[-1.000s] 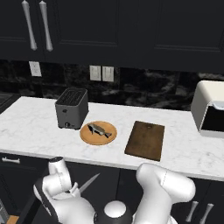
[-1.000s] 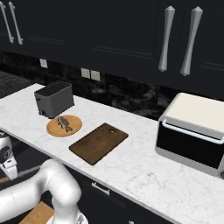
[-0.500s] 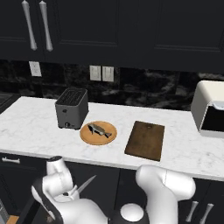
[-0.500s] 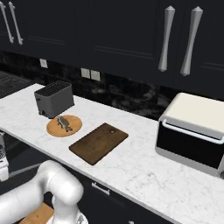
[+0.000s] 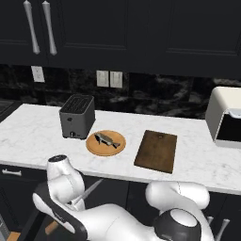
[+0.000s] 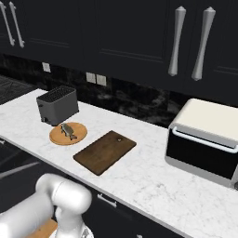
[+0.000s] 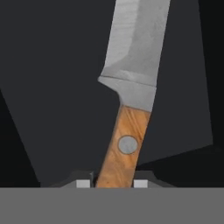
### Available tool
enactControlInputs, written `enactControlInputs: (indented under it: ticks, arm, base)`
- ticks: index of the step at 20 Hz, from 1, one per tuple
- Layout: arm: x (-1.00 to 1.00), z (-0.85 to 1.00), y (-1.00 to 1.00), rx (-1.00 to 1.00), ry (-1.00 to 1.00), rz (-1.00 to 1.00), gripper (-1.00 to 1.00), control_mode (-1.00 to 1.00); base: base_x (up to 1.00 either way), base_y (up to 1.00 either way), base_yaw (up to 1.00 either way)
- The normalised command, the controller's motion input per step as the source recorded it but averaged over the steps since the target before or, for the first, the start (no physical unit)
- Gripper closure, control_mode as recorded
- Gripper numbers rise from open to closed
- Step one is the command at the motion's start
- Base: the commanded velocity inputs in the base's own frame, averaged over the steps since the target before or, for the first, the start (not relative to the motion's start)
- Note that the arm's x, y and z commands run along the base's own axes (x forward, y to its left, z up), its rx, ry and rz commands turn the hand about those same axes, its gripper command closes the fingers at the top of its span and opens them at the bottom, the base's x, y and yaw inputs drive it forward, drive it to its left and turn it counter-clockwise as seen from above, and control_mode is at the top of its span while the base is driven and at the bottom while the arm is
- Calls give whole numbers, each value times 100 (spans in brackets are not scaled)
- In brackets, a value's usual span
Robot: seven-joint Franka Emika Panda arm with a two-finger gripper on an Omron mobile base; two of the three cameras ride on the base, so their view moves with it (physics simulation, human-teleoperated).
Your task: Pick up the knife from the drawer and place it on the cutting board. Then place the meat from the plate to the cutting board.
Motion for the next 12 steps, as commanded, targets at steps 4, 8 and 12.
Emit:
enactControlInputs:
  ticks: [4, 8, 12]
  arm:
    - [-18, 100, -50, 8, -14, 0, 100, -100]
    - [5, 92, -72, 17, -10, 0, 100, -100]
    - [32, 45, -100, 26, -1, 0, 100, -100]
  base:
    - [0, 0, 0]
    - [0, 0, 0]
    - [0, 0, 0]
